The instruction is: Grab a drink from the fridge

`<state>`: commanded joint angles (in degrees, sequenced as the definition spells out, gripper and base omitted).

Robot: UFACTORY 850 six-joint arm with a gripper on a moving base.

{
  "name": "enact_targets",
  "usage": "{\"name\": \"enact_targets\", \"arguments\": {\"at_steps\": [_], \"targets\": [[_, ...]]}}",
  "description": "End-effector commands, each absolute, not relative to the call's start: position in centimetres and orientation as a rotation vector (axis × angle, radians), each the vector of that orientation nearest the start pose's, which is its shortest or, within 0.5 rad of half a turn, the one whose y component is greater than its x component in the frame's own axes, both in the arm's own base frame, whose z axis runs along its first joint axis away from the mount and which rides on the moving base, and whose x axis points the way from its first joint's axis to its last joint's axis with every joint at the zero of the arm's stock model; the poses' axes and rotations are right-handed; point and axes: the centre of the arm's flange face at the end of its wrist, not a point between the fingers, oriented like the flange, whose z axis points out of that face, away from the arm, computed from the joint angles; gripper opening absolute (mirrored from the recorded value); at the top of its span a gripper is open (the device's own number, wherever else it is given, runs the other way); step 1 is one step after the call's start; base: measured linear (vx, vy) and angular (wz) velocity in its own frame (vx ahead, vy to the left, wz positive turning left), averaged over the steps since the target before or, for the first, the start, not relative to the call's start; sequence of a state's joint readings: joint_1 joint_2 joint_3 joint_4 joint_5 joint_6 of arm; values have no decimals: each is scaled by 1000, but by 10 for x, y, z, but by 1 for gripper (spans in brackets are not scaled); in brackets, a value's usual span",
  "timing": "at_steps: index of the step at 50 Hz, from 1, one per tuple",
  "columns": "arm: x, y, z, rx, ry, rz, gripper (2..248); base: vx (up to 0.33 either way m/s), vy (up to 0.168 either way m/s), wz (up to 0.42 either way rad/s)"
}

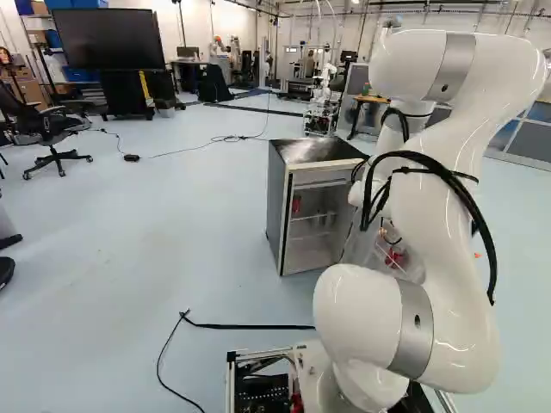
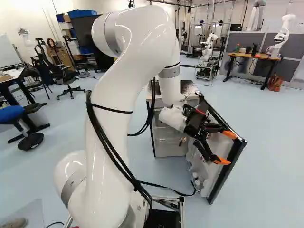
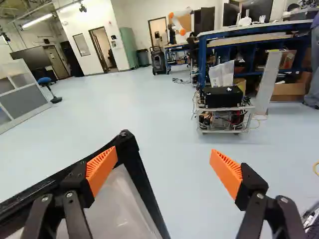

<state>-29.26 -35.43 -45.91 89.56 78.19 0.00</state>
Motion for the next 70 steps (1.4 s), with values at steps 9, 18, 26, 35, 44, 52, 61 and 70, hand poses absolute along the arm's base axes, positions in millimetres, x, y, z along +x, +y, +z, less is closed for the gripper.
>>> {"name": "enact_targets", "arguments": {"at_steps": [9, 18, 26, 35, 44, 52, 61, 70], "targets": [[368, -320, 272, 787, -1697, 932, 247, 0, 0, 0], [382, -339, 273, 748, -1716, 948, 247, 0, 0, 0], [394, -356, 273, 714, -1732, 963, 247, 0, 0, 0], [408, -374, 273, 679, -1748, 982, 247, 0, 0, 0], [415, -382, 273, 663, -1756, 992, 247, 0, 0, 0], [412, -381, 273, 665, -1754, 989, 247, 0, 0, 0], [400, -373, 273, 703, -1732, 987, 247, 0, 0, 0], [388, -363, 275, 769, -1693, 1006, 247, 0, 0, 0]]}}
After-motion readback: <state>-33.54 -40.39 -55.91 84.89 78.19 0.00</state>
